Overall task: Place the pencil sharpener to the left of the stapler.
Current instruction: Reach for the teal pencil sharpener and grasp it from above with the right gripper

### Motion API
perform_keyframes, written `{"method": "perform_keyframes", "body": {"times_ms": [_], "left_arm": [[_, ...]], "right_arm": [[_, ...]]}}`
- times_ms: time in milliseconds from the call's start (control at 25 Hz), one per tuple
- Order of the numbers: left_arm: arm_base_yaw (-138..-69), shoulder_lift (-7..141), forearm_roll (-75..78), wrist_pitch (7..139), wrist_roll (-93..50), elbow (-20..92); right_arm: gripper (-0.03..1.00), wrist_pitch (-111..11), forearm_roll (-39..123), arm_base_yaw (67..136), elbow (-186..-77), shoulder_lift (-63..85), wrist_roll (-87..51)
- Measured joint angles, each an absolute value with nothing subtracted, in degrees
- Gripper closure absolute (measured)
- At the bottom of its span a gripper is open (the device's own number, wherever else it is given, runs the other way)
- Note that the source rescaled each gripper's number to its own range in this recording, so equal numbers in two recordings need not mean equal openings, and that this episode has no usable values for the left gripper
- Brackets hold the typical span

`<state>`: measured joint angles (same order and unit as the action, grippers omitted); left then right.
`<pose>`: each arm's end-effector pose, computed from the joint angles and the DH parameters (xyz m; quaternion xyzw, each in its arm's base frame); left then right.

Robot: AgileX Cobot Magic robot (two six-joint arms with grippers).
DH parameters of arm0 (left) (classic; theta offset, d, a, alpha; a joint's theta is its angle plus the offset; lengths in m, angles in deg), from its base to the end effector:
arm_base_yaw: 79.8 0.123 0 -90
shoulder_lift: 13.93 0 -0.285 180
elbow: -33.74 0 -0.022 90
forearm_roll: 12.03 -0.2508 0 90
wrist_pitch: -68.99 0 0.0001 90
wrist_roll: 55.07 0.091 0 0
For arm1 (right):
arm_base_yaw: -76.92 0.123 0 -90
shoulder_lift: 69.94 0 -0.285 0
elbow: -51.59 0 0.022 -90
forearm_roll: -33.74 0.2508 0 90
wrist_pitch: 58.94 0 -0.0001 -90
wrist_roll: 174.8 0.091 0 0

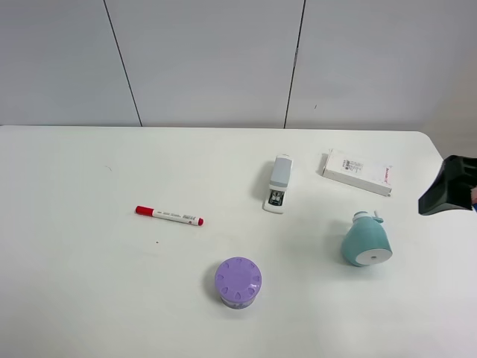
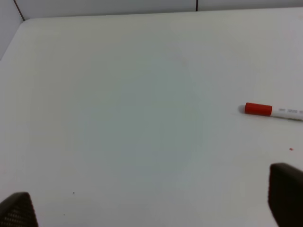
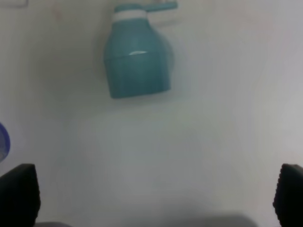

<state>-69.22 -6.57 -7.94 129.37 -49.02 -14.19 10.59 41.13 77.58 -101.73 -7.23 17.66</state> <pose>-0.0060 -0.0069 0.2811 -0.0319 0.8454 0.0417 0.5316 0.1524 0.0127 0.3167 0.1119 0.9747 0.0839 0.1741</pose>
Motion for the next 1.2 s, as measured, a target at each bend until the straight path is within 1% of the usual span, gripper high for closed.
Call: {"method": "perform_keyframes", "body": {"times_ms": [160,280,520,960,1200], "left_arm": [[-69.22,-6.57,-7.94,129.37,-49.02,-14.19],[-69.22,-6.57,-7.94,129.37,-49.02,-14.19],[-69.22,-6.57,-7.94,129.37,-49.02,-14.19],[-69.22,-6.57,-7.94,129.37,-49.02,-14.19],[-69.22,-6.57,-7.94,129.37,-49.02,-14.19]], "right_arm": [[-0.03,10.32,41.64,77.58,-101.73,0.98,16.96],[-0.03,6.58,41.23,78.32,-101.73,5.27,15.9],[-0.03,0.99,37.55,83.96,-101.73,11.72,14.49],[-0.03,-5.95,36.6,85.4,-101.73,21.37,14.44],[-0.03,-10.25,35.0,89.09,-101.73,25.29,14.44]]}}
